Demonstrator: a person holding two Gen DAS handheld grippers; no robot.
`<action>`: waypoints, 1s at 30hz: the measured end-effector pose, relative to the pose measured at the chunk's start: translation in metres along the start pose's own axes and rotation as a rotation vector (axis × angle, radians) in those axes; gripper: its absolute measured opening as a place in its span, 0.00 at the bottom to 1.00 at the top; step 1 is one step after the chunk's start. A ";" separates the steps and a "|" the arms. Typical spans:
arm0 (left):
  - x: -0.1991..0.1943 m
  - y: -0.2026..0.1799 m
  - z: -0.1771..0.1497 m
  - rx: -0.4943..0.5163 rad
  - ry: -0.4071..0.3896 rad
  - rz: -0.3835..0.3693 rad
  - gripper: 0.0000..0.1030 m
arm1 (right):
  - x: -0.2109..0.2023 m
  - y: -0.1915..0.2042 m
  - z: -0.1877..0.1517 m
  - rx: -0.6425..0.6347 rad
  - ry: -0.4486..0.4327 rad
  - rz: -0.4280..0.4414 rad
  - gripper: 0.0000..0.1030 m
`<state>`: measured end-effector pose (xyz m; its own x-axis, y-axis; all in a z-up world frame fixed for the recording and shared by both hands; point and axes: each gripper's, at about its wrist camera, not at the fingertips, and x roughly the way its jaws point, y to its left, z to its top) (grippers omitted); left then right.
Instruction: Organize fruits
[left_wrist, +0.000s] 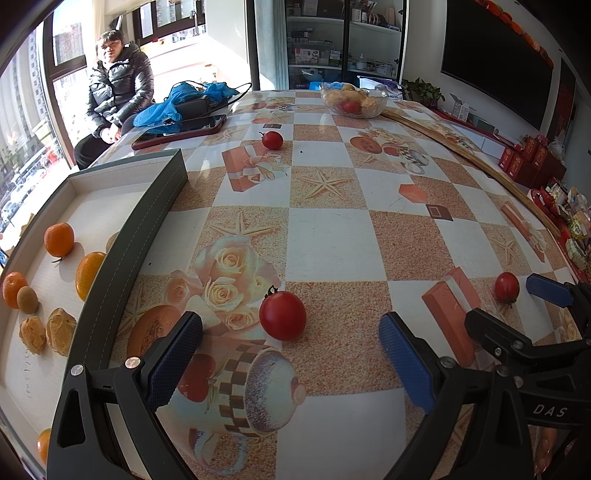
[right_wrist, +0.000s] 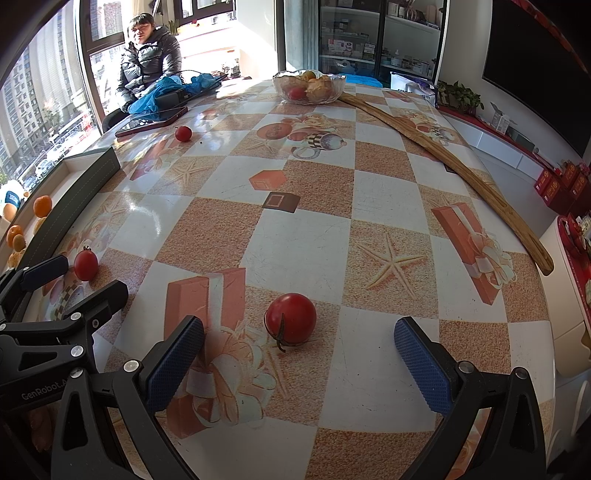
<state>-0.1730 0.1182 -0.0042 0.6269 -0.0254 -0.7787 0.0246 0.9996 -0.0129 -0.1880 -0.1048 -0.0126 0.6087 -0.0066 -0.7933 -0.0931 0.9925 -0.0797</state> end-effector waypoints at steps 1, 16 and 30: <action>0.000 0.000 0.000 0.000 0.000 0.000 0.95 | 0.000 0.000 0.000 0.000 0.000 0.000 1.00; 0.001 0.001 -0.001 -0.002 0.003 0.002 0.96 | 0.000 0.000 0.000 0.001 0.000 0.000 1.00; 0.001 0.001 -0.001 -0.003 0.004 0.001 0.96 | 0.000 0.000 0.000 0.001 0.000 -0.001 1.00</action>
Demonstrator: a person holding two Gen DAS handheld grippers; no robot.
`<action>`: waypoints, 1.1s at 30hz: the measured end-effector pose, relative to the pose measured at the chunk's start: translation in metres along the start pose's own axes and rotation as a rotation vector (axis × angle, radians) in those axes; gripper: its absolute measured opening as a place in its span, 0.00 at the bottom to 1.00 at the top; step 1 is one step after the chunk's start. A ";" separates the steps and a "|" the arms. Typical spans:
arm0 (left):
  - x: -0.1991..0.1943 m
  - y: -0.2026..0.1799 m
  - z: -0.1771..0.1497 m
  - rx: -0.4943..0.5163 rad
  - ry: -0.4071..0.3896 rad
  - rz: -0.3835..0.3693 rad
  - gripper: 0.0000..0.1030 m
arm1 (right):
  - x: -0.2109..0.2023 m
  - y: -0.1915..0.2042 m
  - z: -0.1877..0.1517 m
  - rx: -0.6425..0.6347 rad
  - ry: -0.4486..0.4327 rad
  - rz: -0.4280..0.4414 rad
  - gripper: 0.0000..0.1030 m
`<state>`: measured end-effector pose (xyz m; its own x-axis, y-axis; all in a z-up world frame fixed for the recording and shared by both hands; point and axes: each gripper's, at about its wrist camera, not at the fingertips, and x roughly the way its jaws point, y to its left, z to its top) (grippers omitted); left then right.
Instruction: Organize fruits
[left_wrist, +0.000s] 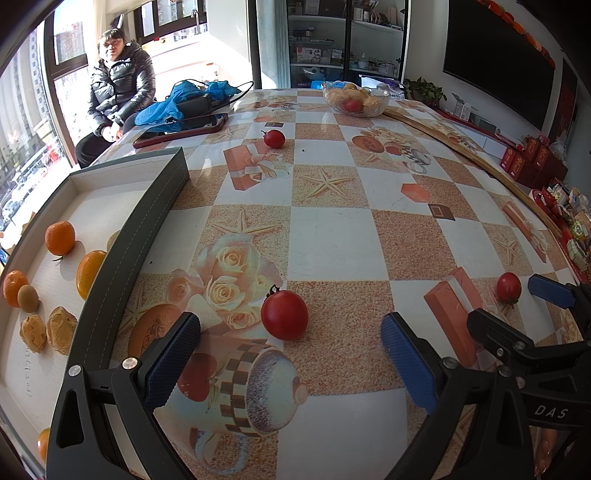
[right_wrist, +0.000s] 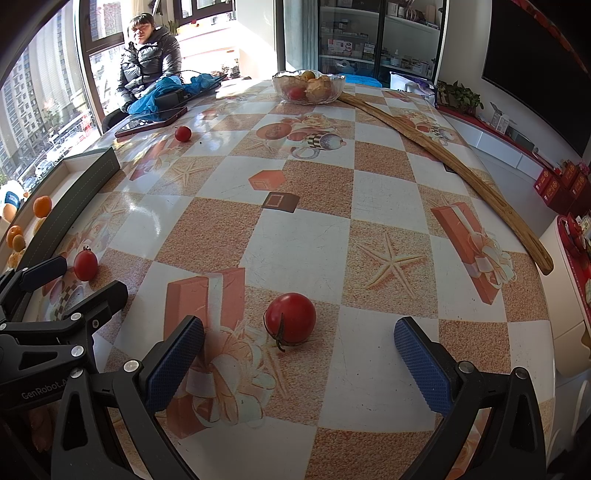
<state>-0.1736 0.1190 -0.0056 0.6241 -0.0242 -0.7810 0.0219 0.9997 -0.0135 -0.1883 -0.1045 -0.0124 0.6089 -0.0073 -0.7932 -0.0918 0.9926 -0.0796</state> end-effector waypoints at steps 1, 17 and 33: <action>0.000 0.000 0.000 0.000 0.000 0.000 0.96 | 0.000 0.000 0.000 0.000 0.000 0.000 1.00; 0.000 0.000 0.000 0.000 0.001 0.000 0.96 | 0.000 0.000 0.000 0.000 0.000 0.000 1.00; -0.007 0.017 -0.005 -0.041 0.040 0.000 0.96 | -0.001 -0.002 -0.001 -0.011 0.007 0.009 1.00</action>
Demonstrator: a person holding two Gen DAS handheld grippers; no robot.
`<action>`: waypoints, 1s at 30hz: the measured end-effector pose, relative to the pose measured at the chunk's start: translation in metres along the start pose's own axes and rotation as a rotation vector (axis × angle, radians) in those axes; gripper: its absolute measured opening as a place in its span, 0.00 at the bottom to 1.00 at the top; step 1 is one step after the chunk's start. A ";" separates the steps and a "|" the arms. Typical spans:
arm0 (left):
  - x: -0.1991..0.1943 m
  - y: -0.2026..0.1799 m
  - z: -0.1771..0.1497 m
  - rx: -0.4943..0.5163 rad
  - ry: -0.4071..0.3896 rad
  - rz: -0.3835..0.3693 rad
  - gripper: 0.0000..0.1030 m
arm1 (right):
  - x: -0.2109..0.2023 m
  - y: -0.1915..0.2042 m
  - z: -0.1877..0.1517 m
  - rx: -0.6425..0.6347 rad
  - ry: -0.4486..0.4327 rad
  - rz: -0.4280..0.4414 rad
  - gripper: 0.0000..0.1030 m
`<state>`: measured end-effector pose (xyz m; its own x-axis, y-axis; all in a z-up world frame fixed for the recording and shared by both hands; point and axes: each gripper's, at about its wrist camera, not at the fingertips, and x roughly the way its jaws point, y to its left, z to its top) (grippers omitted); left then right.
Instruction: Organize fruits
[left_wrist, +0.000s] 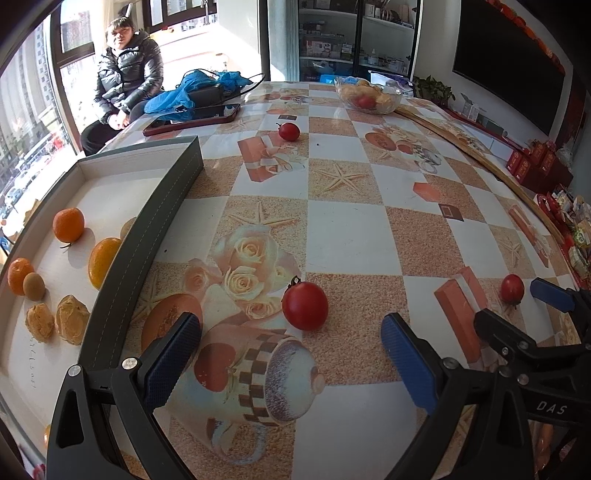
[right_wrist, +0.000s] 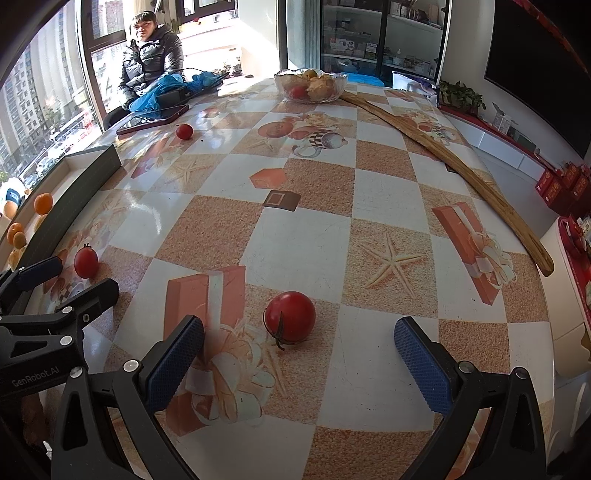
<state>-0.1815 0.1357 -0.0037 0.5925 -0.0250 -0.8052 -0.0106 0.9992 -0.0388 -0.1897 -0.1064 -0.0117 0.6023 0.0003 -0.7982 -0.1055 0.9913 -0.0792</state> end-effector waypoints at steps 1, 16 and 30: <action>-0.002 0.002 -0.002 -0.003 0.003 -0.007 0.96 | 0.000 -0.001 0.000 -0.011 0.004 0.006 1.00; 0.003 -0.016 0.015 0.060 0.064 -0.004 0.80 | -0.006 -0.019 -0.004 -0.002 0.036 0.022 1.00; -0.007 -0.021 0.018 0.051 0.105 -0.070 0.22 | -0.006 -0.002 0.015 -0.008 0.027 0.091 0.23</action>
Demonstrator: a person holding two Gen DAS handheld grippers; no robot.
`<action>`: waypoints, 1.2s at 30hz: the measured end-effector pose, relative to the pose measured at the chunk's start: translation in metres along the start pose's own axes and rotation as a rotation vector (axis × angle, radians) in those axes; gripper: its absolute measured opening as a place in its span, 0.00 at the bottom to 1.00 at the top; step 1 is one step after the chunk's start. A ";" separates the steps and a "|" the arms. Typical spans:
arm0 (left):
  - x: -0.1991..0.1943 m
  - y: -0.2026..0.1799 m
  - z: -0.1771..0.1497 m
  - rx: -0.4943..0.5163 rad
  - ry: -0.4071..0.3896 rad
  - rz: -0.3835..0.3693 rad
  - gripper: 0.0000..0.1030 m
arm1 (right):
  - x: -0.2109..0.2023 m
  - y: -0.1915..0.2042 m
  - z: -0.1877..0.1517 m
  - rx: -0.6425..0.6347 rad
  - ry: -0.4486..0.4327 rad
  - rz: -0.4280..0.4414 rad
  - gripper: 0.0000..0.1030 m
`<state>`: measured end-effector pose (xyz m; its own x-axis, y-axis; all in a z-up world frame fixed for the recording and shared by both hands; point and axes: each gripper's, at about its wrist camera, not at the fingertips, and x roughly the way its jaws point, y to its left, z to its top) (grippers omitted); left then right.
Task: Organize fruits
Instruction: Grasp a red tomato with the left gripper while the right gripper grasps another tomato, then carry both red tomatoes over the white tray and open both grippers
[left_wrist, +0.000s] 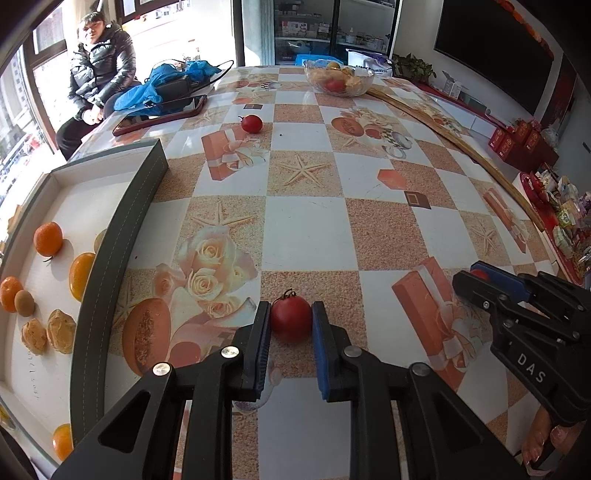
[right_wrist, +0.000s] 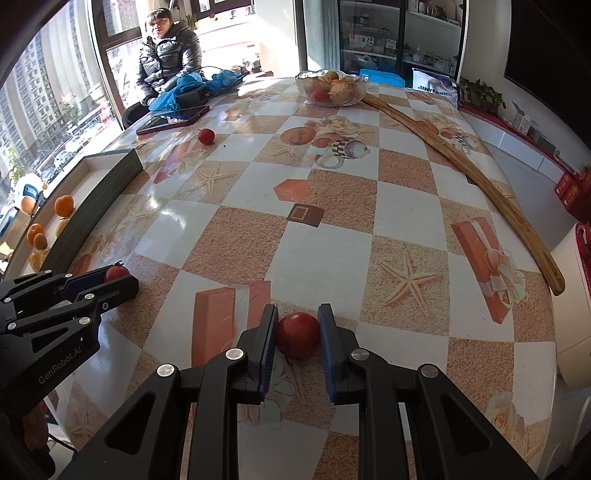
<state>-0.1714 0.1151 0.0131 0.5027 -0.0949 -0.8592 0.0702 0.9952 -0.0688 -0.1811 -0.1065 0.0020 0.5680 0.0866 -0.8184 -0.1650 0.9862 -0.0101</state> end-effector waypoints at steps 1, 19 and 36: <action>-0.003 0.001 -0.001 -0.003 -0.003 -0.005 0.22 | -0.001 -0.002 -0.001 0.014 0.002 0.016 0.23; -0.069 0.054 0.002 -0.053 -0.049 -0.026 0.23 | -0.031 0.030 0.013 0.016 0.068 0.131 0.23; -0.064 0.210 -0.010 -0.266 0.013 0.256 0.23 | 0.017 0.249 0.102 -0.277 0.182 0.363 0.23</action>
<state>-0.1979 0.3306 0.0486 0.4638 0.1572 -0.8719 -0.2837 0.9587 0.0219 -0.1304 0.1550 0.0441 0.2883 0.3671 -0.8844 -0.5486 0.8203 0.1617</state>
